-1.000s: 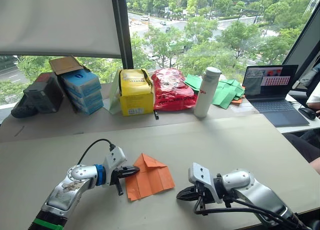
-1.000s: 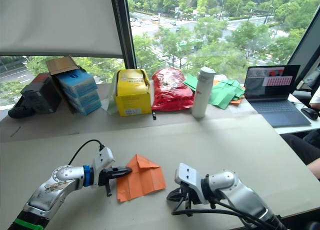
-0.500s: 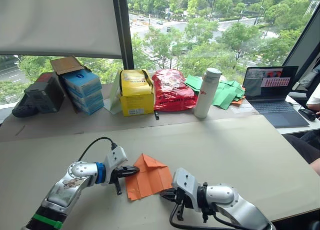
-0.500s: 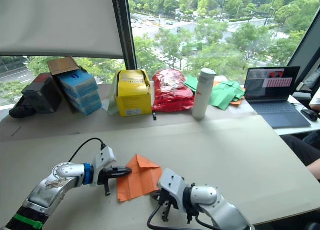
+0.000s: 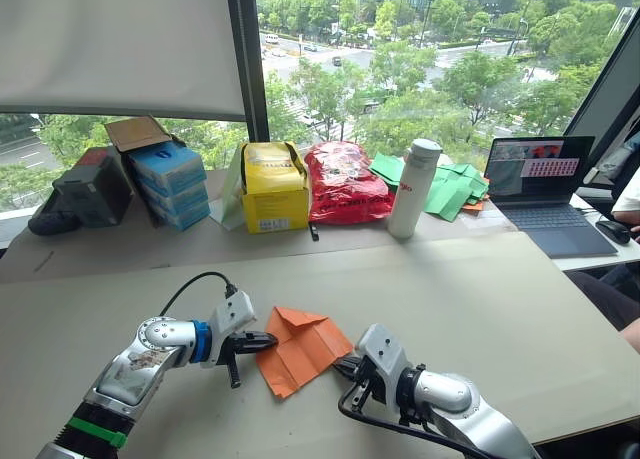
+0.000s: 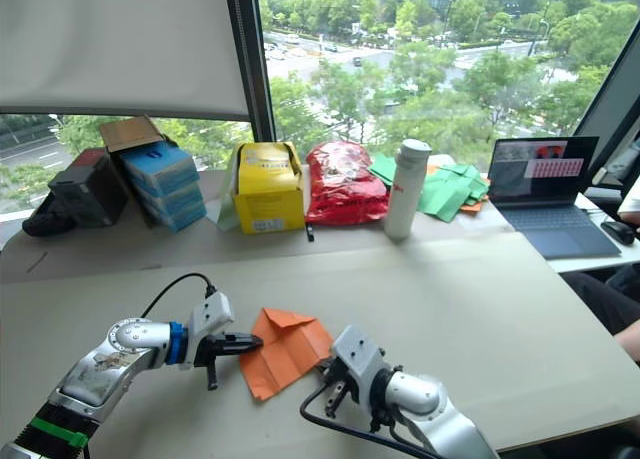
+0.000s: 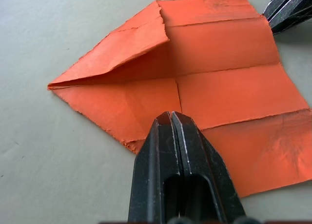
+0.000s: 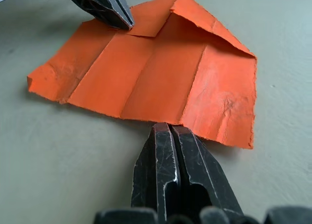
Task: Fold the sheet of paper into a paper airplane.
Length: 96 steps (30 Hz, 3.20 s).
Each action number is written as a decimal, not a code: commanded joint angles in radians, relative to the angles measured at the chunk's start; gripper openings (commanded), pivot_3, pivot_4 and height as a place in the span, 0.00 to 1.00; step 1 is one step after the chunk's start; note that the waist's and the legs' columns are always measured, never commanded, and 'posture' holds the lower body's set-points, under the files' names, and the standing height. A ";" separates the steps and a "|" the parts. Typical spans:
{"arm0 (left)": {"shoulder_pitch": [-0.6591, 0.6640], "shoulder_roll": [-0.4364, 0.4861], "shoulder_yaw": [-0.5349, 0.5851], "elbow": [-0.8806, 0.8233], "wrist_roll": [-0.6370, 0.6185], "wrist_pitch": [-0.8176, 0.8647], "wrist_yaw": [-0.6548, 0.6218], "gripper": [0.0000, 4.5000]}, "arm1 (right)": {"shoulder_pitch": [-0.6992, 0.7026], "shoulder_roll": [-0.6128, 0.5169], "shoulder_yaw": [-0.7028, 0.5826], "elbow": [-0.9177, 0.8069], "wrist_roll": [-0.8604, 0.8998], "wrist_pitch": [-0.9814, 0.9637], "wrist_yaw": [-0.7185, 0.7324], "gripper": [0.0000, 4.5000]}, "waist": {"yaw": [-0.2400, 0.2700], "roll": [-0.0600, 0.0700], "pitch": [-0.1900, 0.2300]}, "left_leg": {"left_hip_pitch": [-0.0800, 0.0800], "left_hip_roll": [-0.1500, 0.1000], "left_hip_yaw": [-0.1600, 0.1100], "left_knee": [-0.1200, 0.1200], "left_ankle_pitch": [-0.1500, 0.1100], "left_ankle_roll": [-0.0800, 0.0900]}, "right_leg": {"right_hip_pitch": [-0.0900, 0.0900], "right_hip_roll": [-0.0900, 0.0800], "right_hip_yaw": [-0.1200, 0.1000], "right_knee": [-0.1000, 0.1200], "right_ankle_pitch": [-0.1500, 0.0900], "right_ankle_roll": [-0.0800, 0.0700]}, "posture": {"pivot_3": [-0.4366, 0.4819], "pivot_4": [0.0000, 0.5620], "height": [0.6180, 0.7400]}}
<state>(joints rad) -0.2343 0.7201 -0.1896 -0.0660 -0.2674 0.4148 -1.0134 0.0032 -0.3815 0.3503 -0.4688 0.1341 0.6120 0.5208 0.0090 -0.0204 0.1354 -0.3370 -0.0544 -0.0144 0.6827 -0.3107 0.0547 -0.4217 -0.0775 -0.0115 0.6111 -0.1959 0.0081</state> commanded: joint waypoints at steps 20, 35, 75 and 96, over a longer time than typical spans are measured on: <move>0.024 0.022 0.010 0.015 0.039 0.028 0.021 0.01 | -0.145 0.163 -0.078 0.301 0.088 -0.219 0.089 0.00 | -0.014 0.000 0.000 | 0.000 0.000 0.000 0.000 0.000 0.000 | 0.000 0.000 0.001 0.001 0.001 -0.002 | 0.48 0.27 1.00; 0.021 0.036 0.052 -0.021 0.021 0.057 0.038 0.01 | -0.270 0.134 -0.004 0.328 0.140 -0.134 0.287 0.00 | -0.022 0.002 0.003 | -0.002 0.000 0.000 -0.002 -0.001 0.001 | -0.003 0.000 0.001 0.000 0.001 -0.002 | 0.48 0.27 1.00; -0.034 -0.014 0.048 0.073 0.055 -0.036 -0.050 0.01 | -0.399 0.199 0.097 0.442 0.068 -0.159 0.311 0.00 | -0.026 0.002 0.002 | -0.016 -0.001 0.000 0.001 0.002 -0.004 | -0.017 0.000 0.001 0.003 0.002 -0.004 | 0.48 0.27 1.00; 0.092 0.024 0.236 -0.217 -0.160 0.190 0.022 0.01 | -0.418 0.158 0.147 0.476 0.017 -0.102 0.335 0.00 | -0.025 0.001 0.003 | -0.016 -0.002 0.000 0.001 0.003 -0.005 | -0.017 0.000 0.001 0.004 0.002 -0.004 | 0.48 0.27 1.00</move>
<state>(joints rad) -0.1574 0.7511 0.0627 -0.2670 -0.4326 0.6147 -1.0054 -0.4154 -0.2166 0.4903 0.0026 0.1600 0.4914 0.8482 -0.0164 -0.0190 0.1380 -0.3532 -0.0560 -0.0142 0.6834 -0.3076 0.0490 -0.4391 -0.0777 -0.0101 0.6146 -0.1937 0.0043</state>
